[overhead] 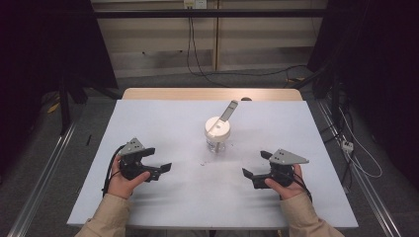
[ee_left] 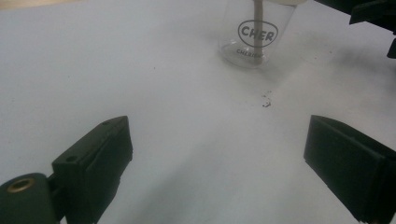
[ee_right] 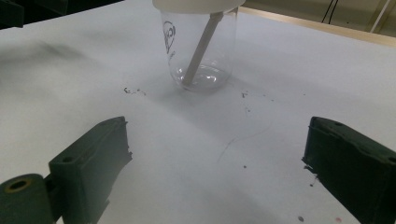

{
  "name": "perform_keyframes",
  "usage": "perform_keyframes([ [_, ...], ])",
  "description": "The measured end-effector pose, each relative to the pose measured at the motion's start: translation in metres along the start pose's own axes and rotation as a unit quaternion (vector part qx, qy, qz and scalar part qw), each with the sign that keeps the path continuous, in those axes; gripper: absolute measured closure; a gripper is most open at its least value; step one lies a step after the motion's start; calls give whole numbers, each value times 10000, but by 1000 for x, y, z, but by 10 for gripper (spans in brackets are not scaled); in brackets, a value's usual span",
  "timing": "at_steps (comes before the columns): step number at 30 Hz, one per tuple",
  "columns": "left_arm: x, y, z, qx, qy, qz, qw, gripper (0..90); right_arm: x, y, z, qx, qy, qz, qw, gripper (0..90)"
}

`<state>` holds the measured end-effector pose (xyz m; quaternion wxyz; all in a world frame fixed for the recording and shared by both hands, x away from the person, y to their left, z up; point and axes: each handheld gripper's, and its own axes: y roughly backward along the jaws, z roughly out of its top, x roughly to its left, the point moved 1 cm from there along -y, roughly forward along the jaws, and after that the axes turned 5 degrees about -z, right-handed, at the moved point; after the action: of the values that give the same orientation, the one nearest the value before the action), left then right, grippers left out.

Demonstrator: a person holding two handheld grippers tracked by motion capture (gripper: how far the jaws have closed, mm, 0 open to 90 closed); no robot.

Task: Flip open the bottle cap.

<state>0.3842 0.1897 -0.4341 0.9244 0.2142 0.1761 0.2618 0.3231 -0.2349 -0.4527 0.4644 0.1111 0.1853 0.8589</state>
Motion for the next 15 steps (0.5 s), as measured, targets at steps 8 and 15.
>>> perform_keyframes([
  [8, 1, 3, -4, 47, -17, 26, 10000, 74, -2, 12, -6, -24, 42, -51, 10000, 62],
  [15, 2, 7, -8, 65, -56, 58, 9999, 75, -5, 19, -11, -25, 3, -77, 10000, 62],
])
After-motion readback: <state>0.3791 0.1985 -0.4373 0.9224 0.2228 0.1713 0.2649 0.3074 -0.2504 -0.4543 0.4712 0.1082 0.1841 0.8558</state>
